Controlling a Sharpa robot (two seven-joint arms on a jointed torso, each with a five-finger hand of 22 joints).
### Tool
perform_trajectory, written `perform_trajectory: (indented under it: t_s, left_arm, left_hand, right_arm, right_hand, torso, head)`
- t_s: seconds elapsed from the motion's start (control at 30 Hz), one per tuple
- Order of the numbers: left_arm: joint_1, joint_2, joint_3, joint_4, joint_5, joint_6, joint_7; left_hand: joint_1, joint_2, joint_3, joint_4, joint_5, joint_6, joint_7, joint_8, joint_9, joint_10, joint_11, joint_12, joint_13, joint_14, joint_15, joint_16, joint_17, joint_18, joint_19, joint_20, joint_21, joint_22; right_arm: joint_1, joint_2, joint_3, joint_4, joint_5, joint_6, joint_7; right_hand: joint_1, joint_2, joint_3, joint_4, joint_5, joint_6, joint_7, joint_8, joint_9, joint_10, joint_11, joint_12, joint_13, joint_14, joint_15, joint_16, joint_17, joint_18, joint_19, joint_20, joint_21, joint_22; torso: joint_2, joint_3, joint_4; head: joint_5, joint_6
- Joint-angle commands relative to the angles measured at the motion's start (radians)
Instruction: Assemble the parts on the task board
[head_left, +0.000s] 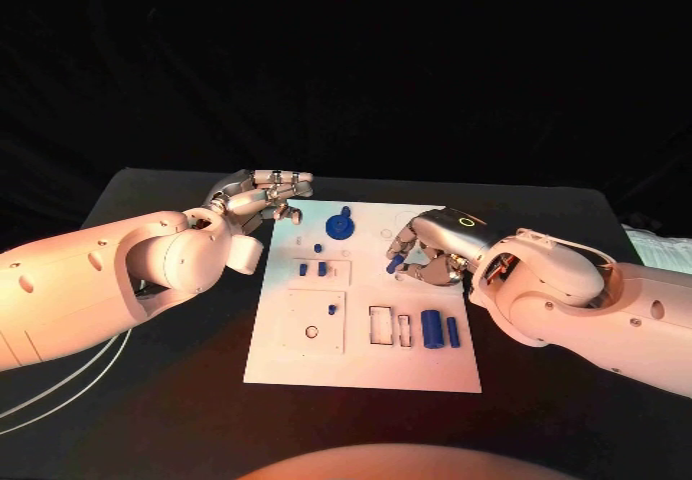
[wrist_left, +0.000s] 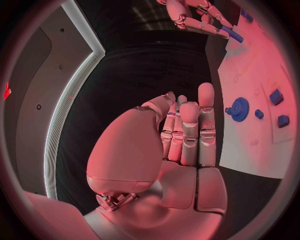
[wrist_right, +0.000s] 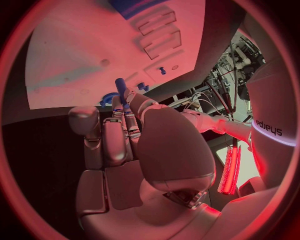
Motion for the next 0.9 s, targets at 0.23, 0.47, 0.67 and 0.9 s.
perform_trajectory:
  t_s: [0.23, 0.47, 0.67, 0.9]
  left_arm:
    - [0.000, 0.009, 0.001, -0.008, -0.003, 0.023, 0.005]
    - [0.000, 0.015, 0.001, -0.011, -0.003, 0.023, 0.006]
    - [0.000, 0.018, 0.001, -0.010, -0.003, 0.023, 0.006]
    - [0.000, 0.021, 0.001, -0.009, -0.003, 0.024, 0.007]
  left_hand:
    - [0.003, 0.003, -0.004, 0.000, 0.006, -0.006, -0.001, 0.000, -0.002, -0.009, -0.001, 0.006, 0.002, -0.006, -0.002, -0.005, -0.001, 0.019, -0.003, 0.001, -0.004, -0.001]
    - [0.003, 0.003, -0.004, 0.000, 0.006, -0.006, -0.001, 0.000, -0.002, -0.009, -0.001, 0.006, 0.002, -0.006, -0.002, -0.005, -0.001, 0.019, -0.003, 0.001, -0.004, -0.001]
    - [0.003, 0.003, -0.004, 0.000, 0.006, -0.006, -0.001, 0.000, -0.002, -0.009, -0.001, 0.006, 0.002, -0.006, -0.002, -0.005, -0.001, 0.019, -0.003, 0.001, -0.004, -0.001]
    - [0.003, 0.003, -0.004, 0.000, 0.006, -0.006, -0.001, 0.000, -0.002, -0.009, -0.001, 0.006, 0.002, -0.006, -0.002, -0.005, -0.001, 0.019, -0.003, 0.001, -0.004, -0.001]
  right_arm:
    - [-0.005, 0.077, -0.001, 0.048, 0.099, -0.016, 0.055]
    - [-0.036, 0.172, -0.009, 0.017, 0.073, 0.011, 0.076]
    - [-0.070, 0.229, -0.015, -0.020, 0.041, 0.043, 0.081]
    - [-0.093, 0.267, -0.020, -0.058, -0.013, 0.079, 0.074]
  right_hand:
    - [0.017, 0.011, 0.012, -0.001, 0.004, -0.002, 0.005, -0.003, -0.002, 0.035, -0.026, 0.000, -0.001, 0.041, -0.005, 0.006, 0.000, -0.012, 0.004, -0.002, 0.003, 0.000]
    - [0.018, 0.010, 0.016, -0.005, 0.004, -0.005, 0.007, -0.005, -0.002, 0.034, -0.025, -0.003, -0.001, 0.041, -0.004, 0.005, -0.002, -0.012, 0.003, -0.002, 0.003, -0.002]
    - [0.018, 0.010, 0.019, -0.007, 0.004, -0.007, 0.008, -0.006, -0.002, 0.032, -0.024, -0.006, -0.001, 0.040, -0.004, 0.004, -0.004, -0.012, 0.002, -0.001, 0.001, -0.005]
    - [0.015, 0.009, 0.020, -0.008, 0.004, -0.008, 0.009, -0.007, -0.003, 0.031, -0.022, -0.008, -0.001, 0.039, -0.003, 0.003, -0.006, -0.012, 0.001, -0.001, 0.001, -0.006]
  torso:
    - [0.000, -0.0005, 0.0019]
    - [0.001, -0.0016, 0.0012]
    - [0.002, -0.0003, 0.0004]
    - [0.001, -0.0014, 0.0022]
  head:
    - [0.009, 0.005]
    - [0.018, 0.001]
    - [0.030, -0.002]
    - [0.036, -0.006]
